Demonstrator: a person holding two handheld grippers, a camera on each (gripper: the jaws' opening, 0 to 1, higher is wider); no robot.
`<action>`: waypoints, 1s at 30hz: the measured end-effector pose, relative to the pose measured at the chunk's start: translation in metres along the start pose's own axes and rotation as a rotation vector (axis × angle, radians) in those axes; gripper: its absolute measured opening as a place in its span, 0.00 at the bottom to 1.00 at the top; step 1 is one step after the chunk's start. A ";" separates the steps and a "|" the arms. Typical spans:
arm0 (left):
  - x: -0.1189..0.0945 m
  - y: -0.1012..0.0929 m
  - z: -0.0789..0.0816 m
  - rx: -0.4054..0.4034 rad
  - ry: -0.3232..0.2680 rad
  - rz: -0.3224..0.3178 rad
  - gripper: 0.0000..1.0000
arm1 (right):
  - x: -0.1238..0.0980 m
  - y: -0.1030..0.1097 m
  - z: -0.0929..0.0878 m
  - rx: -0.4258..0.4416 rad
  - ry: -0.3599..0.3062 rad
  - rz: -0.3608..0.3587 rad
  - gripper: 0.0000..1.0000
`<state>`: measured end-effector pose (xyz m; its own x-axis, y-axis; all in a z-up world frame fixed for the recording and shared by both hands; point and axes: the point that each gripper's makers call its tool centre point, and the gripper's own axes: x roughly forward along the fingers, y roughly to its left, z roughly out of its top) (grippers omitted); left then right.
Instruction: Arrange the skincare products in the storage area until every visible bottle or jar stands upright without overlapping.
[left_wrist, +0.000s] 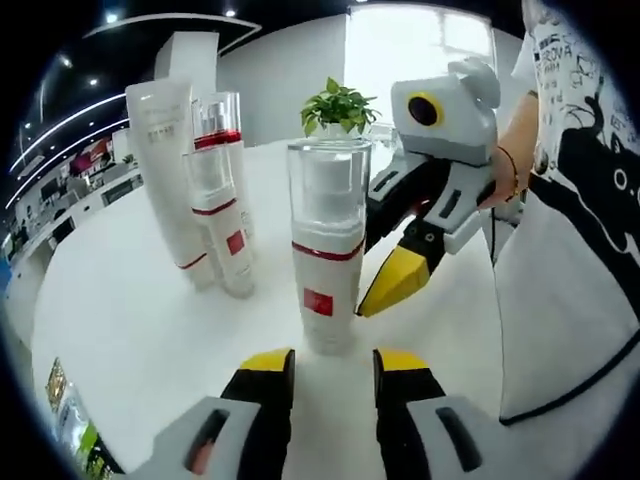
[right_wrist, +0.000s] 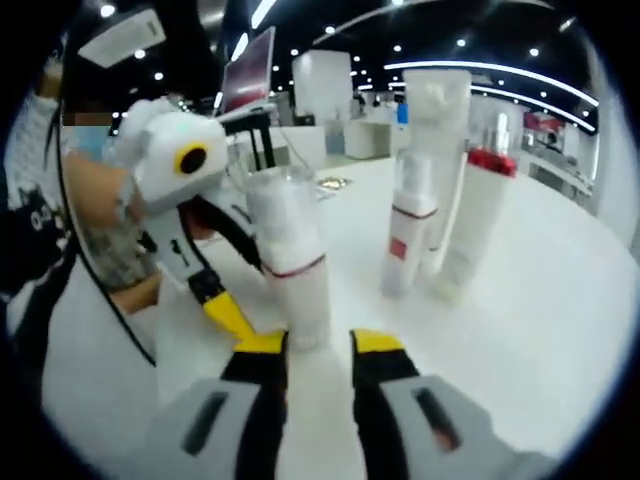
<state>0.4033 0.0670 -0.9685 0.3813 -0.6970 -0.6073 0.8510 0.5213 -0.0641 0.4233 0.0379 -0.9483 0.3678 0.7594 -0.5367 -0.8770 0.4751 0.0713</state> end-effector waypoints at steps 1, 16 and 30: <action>0.001 0.000 0.001 0.002 0.001 -0.007 0.32 | 0.000 -0.002 0.000 0.002 -0.001 -0.006 0.22; 0.001 -0.006 0.003 0.009 0.008 -0.016 0.31 | 0.006 -0.029 0.008 0.012 -0.008 -0.088 0.20; -0.005 0.006 -0.003 -0.013 0.019 0.063 0.31 | 0.005 -0.004 0.014 0.098 -0.054 -0.047 0.24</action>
<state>0.4058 0.0753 -0.9680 0.4275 -0.6532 -0.6250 0.8203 0.5708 -0.0354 0.4326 0.0458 -0.9393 0.4262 0.7568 -0.4955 -0.8249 0.5500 0.1305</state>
